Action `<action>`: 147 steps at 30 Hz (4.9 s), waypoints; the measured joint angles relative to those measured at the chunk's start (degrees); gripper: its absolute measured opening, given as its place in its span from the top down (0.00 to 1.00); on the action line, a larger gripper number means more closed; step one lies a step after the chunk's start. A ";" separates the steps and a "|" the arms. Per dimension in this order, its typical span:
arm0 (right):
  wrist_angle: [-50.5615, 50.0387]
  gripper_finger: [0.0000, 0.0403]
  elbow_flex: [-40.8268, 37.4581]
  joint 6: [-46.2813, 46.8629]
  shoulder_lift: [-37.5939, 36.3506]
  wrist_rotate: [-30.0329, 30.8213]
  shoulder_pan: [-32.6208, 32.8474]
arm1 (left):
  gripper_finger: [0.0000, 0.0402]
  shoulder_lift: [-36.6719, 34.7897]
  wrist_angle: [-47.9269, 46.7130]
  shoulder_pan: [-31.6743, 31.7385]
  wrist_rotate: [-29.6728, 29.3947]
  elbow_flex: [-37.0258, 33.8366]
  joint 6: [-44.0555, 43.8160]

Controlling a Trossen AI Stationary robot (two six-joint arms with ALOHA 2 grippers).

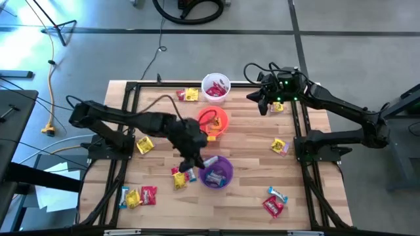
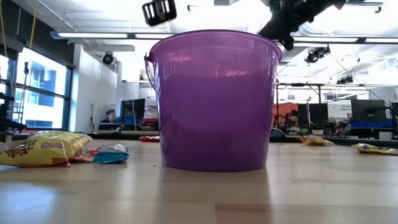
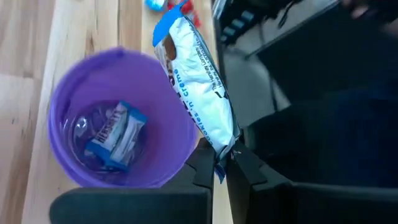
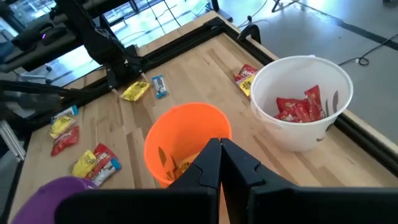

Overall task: Sort candy
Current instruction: Put the white chocolate into the violet bucket, then put the yellow candy into the orange bucket, then put the white chocolate into the violet bucket

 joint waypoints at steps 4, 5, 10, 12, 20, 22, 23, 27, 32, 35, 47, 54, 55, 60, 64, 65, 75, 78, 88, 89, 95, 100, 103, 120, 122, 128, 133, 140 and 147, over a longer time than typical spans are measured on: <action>-0.38 1.00 0.00 1.43 0.00 1.53 0.85 | 1.00 4.75 -1.28 -1.47 -0.81 -0.04 1.99; -0.60 1.00 0.00 1.43 0.00 2.14 1.19 | 1.00 5.88 -1.48 -1.52 -0.78 -0.04 1.99; -0.85 1.00 0.00 1.58 0.00 4.06 2.43 | 1.00 9.76 -1.35 -1.11 -2.14 -0.04 -0.12; -0.87 1.00 0.00 1.61 0.00 4.31 2.87 | 1.00 10.06 -1.48 -0.85 -4.29 -0.04 -0.96; -0.85 1.00 0.00 1.43 0.00 5.37 3.39 | 0.94 9.98 -1.68 -0.34 -6.51 -0.02 -2.39; -0.85 1.00 0.00 1.42 0.00 5.37 3.39 | 0.91 9.98 -1.67 -0.35 -6.49 -0.02 -1.40; -0.85 1.00 0.00 1.26 0.00 5.37 3.39 | 0.90 9.98 -1.64 -0.34 -6.49 -0.02 -0.98; -0.85 1.00 0.00 1.15 0.00 5.35 3.39 | 0.83 9.65 -1.57 -0.34 -6.49 -0.02 -0.79; -0.87 1.00 0.00 0.98 0.00 5.35 3.39 | 0.76 9.46 -1.64 0.27 -5.48 0.02 -1.68; -0.88 1.00 0.00 0.99 0.00 5.33 3.39 | 0.74 8.74 -1.82 0.29 -5.54 0.02 -0.90; -23.74 1.00 0.00 6.17 2.66 17.83 -2.25 | 0.94 -5.74 -2.34 4.41 -18.65 -0.33 3.11; -26.00 0.95 0.00 2.59 12.31 17.88 -10.55 | 0.99 -11.68 1.85 10.21 -25.39 -5.89 3.69; -25.91 0.93 0.00 2.40 14.24 17.90 -11.72 | 0.99 -12.57 3.79 10.86 -25.38 -7.64 3.66; -25.96 0.73 0.00 3.48 24.07 19.12 -16.52 | 1.00 -17.01 18.92 12.94 -23.27 -18.96 3.50; -25.89 0.60 0.00 6.95 30.47 29.22 -18.35 | 1.00 -20.59 25.24 15.73 -21.21 -27.20 1.77; -25.71 0.58 -0.01 7.26 31.65 30.91 -18.69 | 1.00 -21.59 25.26 16.62 -20.34 -28.90 1.54; -21.60 0.73 0.00 8.45 39.16 28.34 -20.50 | 1.00 -33.43 24.17 26.31 -12.51 -37.92 3.96; -21.46 0.86 0.00 7.38 39.59 28.36 -20.50 | 1.00 -37.33 23.13 28.74 -12.35 -40.10 4.07; -17.99 0.99 0.07 11.55 28.89 18.30 -11.85 | 1.00 -45.78 13.91 32.22 -12.52 -43.91 4.59; -16.68 0.99 0.07 11.99 27.26 16.78 -9.67 | 1.00 -46.02 13.51 32.45 -12.85 -44.33 4.57; -3.97 1.00 0.09 19.57 19.22 13.14 5.09 | 1.00 -46.13 12.71 34.05 -12.90 -45.77 4.10; 10.72 1.00 0.09 25.51 17.72 17.23 15.30 | 1.00 -46.13 12.72 34.89 -12.85 -45.81 4.58; 17.90 1.00 0.22 27.23 19.33 19.60 18.71 | 1.00 -46.13 12.62 35.18 -12.74 -45.81 5.36; 3.82 1.00 24.26 19.77 45.12 10.76 17.92 | 1.00 -46.13 10.71 35.18 -9.70 -45.81 6.96; 3.84 1.00 26.25 19.59 47.44 7.99 17.65 | 1.00 -46.13 9.67 35.18 -9.59 -45.81 7.58; 2.15 0.92 28.86 20.50 50.80 5.95 17.14 | 1.00 -46.08 3.86 35.11 -6.33 -45.80 11.04; -1.64 0.74 32.16 18.58 50.69 6.70 17.14 | 1.00 -44.39 -2.32 35.18 -7.67 -45.79 11.05; -11.09 0.55 41.17 11.58 50.66 9.00 17.14 | 0.96 -36.97 -3.50 34.67 -11.61 -45.77 7.83; -24.35 0.52 52.39 4.51 50.63 11.85 16.64 | 0.79 -27.03 -4.52 34.67 -13.60 -45.48 2.20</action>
